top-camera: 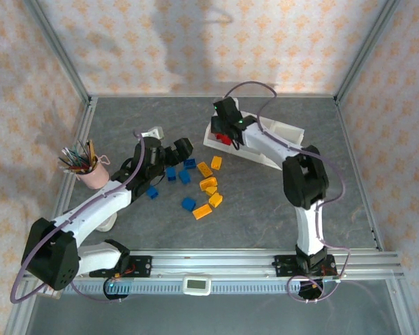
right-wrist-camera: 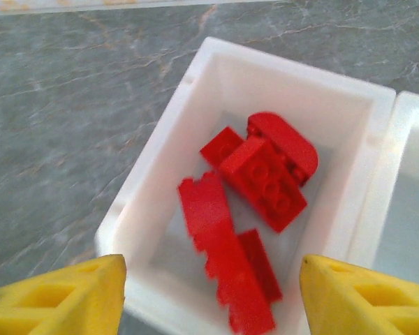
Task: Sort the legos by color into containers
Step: Pick up the lego from the bottom-center of the table.
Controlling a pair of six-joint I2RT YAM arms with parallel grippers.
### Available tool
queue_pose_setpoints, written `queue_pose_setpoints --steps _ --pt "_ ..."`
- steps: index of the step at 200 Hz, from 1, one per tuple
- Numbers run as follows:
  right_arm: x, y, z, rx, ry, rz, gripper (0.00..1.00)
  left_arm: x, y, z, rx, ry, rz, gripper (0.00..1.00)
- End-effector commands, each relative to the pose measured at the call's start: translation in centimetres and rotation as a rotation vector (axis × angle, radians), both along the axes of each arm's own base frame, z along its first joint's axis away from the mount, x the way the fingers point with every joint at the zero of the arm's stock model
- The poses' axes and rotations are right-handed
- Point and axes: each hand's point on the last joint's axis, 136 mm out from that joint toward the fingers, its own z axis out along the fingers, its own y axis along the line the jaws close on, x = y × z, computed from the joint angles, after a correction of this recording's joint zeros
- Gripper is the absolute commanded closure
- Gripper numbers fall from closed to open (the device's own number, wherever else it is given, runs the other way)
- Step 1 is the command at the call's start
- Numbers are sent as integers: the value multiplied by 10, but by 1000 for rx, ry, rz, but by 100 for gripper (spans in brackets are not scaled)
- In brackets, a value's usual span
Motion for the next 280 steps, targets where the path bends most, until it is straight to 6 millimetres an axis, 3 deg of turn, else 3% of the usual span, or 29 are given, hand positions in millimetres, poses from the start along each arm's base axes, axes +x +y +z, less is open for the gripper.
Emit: queue_pose_setpoints --steps 1,47,103,149,170,199,280 --pt "-33 7 39 52 -55 35 32 -9 -1 10 -28 -20 -33 1" --pt "-108 -1 16 67 30 74 28 -37 -3 4 -21 1 -67 1" --pt "-193 -10 -35 44 138 99 24 -67 -17 -17 -23 53 -99 1" --pt "-243 2 -72 100 230 121 20 -79 -11 -32 -56 68 -54 1" --pt "-254 16 -84 113 251 151 18 -81 -8 -36 -58 69 -38 1" --pt "-254 26 -98 110 272 150 17 -81 -5 -39 -52 74 -29 1" --pt "-228 26 -115 30 220 69 16 -80 -2 -39 -16 72 -21 1"
